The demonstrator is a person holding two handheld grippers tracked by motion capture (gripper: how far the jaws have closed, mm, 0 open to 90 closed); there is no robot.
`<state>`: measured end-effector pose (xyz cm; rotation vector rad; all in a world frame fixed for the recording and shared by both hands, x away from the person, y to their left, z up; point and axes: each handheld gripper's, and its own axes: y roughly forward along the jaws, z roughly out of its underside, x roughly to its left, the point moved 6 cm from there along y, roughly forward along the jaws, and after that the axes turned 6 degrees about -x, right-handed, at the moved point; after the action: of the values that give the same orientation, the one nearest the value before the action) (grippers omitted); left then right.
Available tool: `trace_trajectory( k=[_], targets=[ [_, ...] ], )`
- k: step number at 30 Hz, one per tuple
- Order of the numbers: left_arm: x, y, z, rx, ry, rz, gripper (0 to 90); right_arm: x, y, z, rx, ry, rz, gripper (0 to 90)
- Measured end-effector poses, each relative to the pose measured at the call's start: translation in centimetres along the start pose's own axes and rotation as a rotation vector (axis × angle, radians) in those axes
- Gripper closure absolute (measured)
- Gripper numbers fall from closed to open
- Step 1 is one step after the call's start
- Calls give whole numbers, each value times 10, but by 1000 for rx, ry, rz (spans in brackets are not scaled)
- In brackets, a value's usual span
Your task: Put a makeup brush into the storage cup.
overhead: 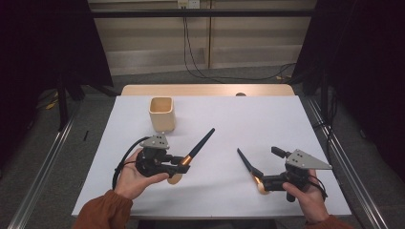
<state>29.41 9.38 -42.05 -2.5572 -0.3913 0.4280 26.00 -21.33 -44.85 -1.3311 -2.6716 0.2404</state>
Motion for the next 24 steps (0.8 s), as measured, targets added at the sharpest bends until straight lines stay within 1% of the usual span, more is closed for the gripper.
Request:
trace_trajectory(
  k=[2, 3, 5, 6, 8, 9, 11, 12, 14, 16, 18, 19, 20, 24],
  targets=[
    [0, 1, -1, -1, 0, 6, 650, 2, 3, -3, -1, 5, -14, 0],
    [0, 1, -2, -1, 1, 2, 650, 3, 4, -4, -1, -2, -20, 0],
    [-1, 2, -4, 11, 12, 0, 650, 5, 7, -6, 6, -4, -32, 0],
    [-1, 3, -4, 14, 15, 2, 650, 7, 9, -7, 27, 3, -50, 0],
    [-2, 3, -6, 32, 30, 4, 650, 9, 11, -7, 65, -4, -81, 2],
    [-2, 4, -7, 37, 30, 5, 650, 11, 13, -8, 69, -10, -94, 1],
    [-2, 5, -8, 49, 40, 8, 650, 13, 16, -9, 74, -16, -101, 0],
    [-3, 5, -9, 66, 47, 19, 650, 15, 17, -10, 82, -21, -108, 1],
    [-5, 7, -8, 107, 86, 21, 650, 17, 20, -11, 93, -28, -128, 3],
    [-7, 8, -8, 130, 100, 21, 650, 19, 23, -13, 109, -39, -144, 3],
    [-8, 10, -8, 153, 106, 25, 650, 22, 26, -14, 127, -36, -166, 5],
    [-8, 10, -8, 173, 123, 29, 650, 23, 27, -15, 137, -33, -178, 6],
    [-9, 11, -9, 185, 125, 34, 650, 24, 29, -15, 145, -29, -186, 6],
    [-11, 11, -13, 222, 140, 38, 650, 28, 34, -19, 162, -40, -215, 6]
  ],
)
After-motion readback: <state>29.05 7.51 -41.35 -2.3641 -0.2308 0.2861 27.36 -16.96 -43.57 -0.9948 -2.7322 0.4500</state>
